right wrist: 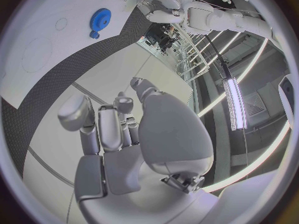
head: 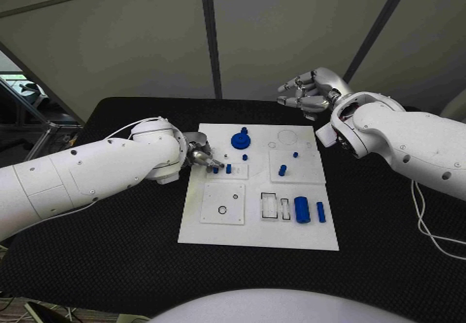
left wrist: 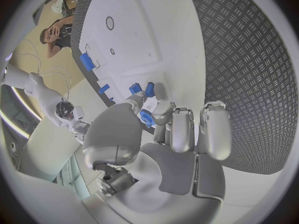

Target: Assemble the parts on the task board

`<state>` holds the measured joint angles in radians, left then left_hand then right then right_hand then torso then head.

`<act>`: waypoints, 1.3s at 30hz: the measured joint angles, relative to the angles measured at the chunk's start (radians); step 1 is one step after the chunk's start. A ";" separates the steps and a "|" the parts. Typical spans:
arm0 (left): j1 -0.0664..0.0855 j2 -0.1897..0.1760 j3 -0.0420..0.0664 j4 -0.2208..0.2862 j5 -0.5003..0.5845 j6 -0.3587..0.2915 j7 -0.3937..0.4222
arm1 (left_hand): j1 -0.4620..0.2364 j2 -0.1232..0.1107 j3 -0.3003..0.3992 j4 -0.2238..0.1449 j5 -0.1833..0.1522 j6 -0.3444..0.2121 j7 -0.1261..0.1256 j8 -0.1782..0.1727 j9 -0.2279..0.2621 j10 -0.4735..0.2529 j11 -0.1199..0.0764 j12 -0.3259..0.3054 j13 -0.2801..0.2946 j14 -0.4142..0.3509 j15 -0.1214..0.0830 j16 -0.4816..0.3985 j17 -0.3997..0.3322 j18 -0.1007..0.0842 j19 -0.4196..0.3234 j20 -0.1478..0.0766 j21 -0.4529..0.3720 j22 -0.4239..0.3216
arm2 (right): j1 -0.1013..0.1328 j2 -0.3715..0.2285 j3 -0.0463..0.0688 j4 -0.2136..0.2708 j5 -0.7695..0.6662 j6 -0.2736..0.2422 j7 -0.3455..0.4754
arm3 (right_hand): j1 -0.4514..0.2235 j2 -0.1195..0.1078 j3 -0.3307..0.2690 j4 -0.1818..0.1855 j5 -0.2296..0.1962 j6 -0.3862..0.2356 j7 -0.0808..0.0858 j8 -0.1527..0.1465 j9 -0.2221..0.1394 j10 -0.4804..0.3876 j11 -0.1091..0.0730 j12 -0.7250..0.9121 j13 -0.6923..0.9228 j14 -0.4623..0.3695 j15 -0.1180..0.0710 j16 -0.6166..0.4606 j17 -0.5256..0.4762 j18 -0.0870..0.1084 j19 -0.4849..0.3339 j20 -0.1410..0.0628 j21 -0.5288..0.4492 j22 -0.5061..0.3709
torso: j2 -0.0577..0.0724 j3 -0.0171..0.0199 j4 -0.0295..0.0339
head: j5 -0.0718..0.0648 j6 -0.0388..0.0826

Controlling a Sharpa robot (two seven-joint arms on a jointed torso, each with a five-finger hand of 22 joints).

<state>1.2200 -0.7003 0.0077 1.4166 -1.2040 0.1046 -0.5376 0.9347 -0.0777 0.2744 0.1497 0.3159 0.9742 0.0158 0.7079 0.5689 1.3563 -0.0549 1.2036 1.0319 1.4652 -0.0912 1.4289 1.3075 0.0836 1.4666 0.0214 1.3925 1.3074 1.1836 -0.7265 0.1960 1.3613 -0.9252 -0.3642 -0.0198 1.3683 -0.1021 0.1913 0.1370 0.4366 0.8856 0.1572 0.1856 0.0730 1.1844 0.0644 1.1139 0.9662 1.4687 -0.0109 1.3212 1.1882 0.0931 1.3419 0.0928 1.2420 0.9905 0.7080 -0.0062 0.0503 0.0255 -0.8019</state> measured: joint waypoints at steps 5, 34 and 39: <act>-0.002 -0.005 0.002 0.001 0.000 -0.020 -0.001 | -0.004 -0.002 -0.039 0.031 0.000 0.000 0.000 -0.010 0.000 -0.004 0.004 0.000 -0.009 0.000 0.000 0.000 0.000 0.000 0.000 0.000 -0.008 0.000 | 0.000 0.000 0.000 0.000 0.000 0.000 0.000 | -0.004 -0.004 0.000 0.000 0.000 0.000 0.000 0.000 0.000 -0.004 0.004 0.000 0.000 0.000 0.000 -0.004 0.000 0.000 0.000 0.000 0.000 -0.001 | 0.000 -0.0004 0.0004 | -0.001 0.002; -0.003 0.045 0.027 -0.017 0.117 -0.308 0.328 | 0.467 -0.036 0.018 -0.089 0.000 -0.221 0.154 -0.257 -0.226 -0.553 0.168 -0.558 -0.613 -0.424 0.134 -0.752 -0.535 0.079 -0.479 0.122 -0.956 -0.457 | 0.000 -0.003 0.000 -0.006 0.000 -0.001 0.001 | -0.004 -0.004 0.005 0.005 0.004 0.000 0.000 0.005 0.000 -0.029 0.000 -0.028 -0.036 0.000 0.000 -0.023 -0.023 0.016 -0.007 -0.007 -0.031 -0.041 | -0.001 0.0010 -0.0006 | -0.023 0.019; -0.003 0.078 0.003 -0.046 0.029 -0.351 0.444 | 0.484 -0.054 0.028 -0.102 -0.001 -0.180 0.137 -0.313 -0.289 -0.527 0.160 -0.625 -0.699 -0.366 0.128 -0.695 -0.557 0.079 -0.430 0.117 -0.928 -0.444 | 0.000 -0.001 0.000 -0.008 0.000 -0.001 0.002 | -0.004 -0.004 0.005 0.005 0.004 0.000 0.000 0.005 0.000 -0.032 0.003 -0.028 -0.040 0.000 0.000 -0.023 -0.026 0.016 -0.007 -0.007 -0.031 -0.046 | -0.001 0.0011 -0.0007 | -0.028 0.027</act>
<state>1.2170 -0.6227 0.0107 1.3704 -1.1746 -0.2468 -0.0935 1.4184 -0.1320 0.3020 0.0475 0.3153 0.7942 0.1528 0.3951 0.2797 0.8289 0.1053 0.5790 0.3331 1.0988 0.0371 0.7342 0.7507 0.1630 1.0369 0.1383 0.4643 0.8638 1.1831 -0.7279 0.1958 1.3535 -0.9252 -0.3649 -0.0177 1.3643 -0.1063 0.1966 0.1423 0.4409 0.8854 0.1571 0.1908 0.0732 1.1519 0.0678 1.0862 0.9259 1.4687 -0.0110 1.2979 1.1620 0.1092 1.3348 0.0857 1.2112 0.9443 0.7072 -0.0052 0.0497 -0.0026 -0.7751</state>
